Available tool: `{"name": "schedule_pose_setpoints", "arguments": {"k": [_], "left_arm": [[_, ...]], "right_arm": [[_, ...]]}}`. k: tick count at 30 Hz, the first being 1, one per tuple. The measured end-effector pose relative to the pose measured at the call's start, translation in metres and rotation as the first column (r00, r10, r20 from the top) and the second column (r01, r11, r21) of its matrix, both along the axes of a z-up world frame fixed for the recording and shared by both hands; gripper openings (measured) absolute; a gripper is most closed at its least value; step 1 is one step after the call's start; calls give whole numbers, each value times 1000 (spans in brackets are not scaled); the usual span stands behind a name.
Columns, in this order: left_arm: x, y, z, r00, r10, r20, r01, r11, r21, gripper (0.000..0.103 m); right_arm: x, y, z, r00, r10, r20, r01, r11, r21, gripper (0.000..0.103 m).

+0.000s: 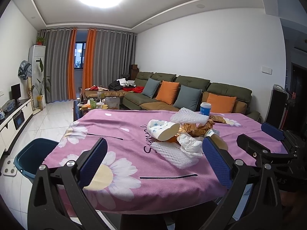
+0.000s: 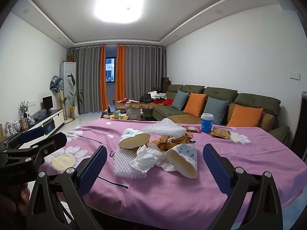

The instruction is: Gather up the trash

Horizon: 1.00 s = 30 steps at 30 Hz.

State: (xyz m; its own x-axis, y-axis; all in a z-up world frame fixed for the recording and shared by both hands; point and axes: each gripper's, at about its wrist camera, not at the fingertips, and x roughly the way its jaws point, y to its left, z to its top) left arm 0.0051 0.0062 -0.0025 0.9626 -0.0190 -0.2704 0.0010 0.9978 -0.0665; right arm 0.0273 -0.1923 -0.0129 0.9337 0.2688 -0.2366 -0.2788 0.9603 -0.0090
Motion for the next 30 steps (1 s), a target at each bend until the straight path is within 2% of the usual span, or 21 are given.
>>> {"name": "schedule_pose_setpoints", "arguments": {"k": [30], "left_arm": [[2, 3, 1, 1000, 4, 10, -4, 1000, 1, 97]], "right_arm": [[3, -1, 1, 1000, -10, -5, 10, 1000, 2, 96]]}}
